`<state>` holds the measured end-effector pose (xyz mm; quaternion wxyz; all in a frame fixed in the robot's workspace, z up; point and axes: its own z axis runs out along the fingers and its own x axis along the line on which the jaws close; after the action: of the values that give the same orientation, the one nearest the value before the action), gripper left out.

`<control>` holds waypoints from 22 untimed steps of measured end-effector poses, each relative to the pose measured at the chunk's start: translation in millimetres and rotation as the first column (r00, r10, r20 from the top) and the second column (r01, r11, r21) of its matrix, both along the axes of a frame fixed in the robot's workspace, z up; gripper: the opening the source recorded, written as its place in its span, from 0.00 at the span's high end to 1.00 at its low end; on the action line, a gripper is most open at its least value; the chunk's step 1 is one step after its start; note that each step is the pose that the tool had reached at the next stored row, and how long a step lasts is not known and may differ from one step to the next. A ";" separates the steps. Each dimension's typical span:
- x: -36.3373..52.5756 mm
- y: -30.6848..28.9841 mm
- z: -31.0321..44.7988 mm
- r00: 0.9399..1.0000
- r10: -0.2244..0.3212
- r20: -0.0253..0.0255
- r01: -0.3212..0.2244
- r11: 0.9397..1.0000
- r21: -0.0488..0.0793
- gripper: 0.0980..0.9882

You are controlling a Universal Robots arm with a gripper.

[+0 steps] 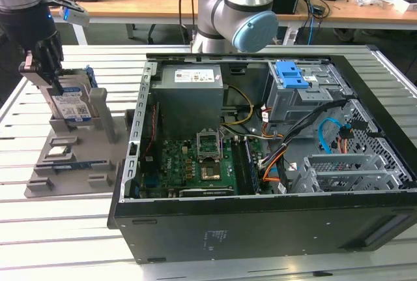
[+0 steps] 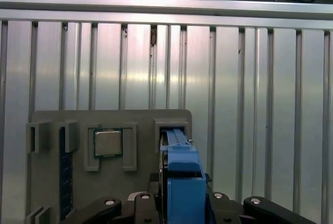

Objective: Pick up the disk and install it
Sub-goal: 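Pick up the disk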

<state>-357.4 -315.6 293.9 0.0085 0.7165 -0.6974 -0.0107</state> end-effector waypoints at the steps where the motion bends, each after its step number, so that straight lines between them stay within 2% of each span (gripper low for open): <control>1: 0.0 0.1 1.3 1.000 0.000 0.000 0.000 1.000 0.000 0.70; 10: 0.0 2.2 14.6 1.000 0.000 0.000 0.000 1.000 0.000 0.70; 22: 0.0 3.4 25.7 1.000 0.000 0.000 0.000 1.000 0.000 0.70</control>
<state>-357.5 -312.1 319.6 0.0085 0.7165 -0.6975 -0.0107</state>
